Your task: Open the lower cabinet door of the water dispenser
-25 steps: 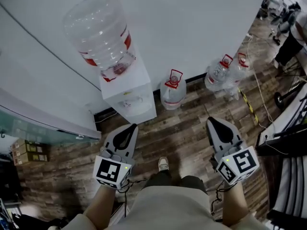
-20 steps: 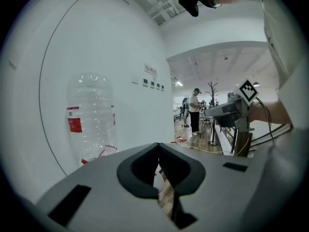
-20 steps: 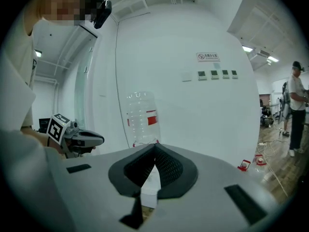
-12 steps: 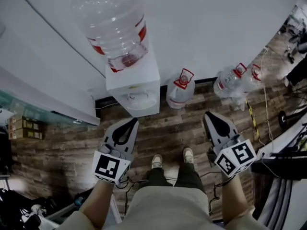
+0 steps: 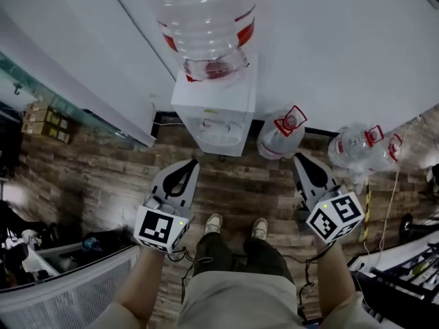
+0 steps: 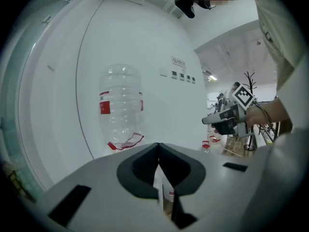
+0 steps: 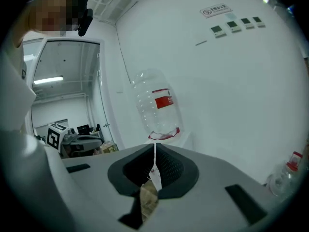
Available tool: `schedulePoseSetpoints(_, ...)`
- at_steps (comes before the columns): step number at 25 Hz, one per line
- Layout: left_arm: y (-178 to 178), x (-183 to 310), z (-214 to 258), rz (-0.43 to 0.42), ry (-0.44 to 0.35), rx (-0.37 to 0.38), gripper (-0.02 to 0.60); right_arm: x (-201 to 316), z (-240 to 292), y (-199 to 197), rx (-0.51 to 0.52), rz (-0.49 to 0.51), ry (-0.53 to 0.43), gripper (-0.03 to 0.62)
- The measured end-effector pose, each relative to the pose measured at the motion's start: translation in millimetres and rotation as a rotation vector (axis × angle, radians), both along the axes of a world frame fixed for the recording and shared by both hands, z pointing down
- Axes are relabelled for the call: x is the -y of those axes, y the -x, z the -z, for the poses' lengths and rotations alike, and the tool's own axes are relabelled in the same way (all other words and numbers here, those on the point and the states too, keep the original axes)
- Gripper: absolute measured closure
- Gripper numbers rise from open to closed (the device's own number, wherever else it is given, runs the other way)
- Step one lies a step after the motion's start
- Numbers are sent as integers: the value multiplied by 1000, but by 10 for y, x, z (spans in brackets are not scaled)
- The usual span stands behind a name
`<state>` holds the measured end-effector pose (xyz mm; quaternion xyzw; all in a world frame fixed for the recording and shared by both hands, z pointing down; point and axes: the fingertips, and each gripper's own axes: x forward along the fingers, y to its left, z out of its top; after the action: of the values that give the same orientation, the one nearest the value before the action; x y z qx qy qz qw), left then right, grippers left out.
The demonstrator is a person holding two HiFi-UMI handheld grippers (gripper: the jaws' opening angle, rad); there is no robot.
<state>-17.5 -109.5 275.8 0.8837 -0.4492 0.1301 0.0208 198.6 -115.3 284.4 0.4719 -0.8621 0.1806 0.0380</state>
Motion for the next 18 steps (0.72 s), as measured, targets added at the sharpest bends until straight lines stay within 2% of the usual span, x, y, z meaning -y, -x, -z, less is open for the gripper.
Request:
schedulePoseSetpoints(6,3,153,-403,100,24,-64,575,239,-605,95,0,100,39,559)
schedulePoseSetpoints(10,-35,258,-883,110,27,-59,575,371,-1144,147,-12,118,52,479)
schedulePoseSetpoints(14,-9,342,-1404,103,49,-25,575,522,-1673,215,6,116,43,420)
schedulePoseSetpoints(18,17,447,-1868,99,71,-31,575,649,-2199,293,-51,120,46,381)
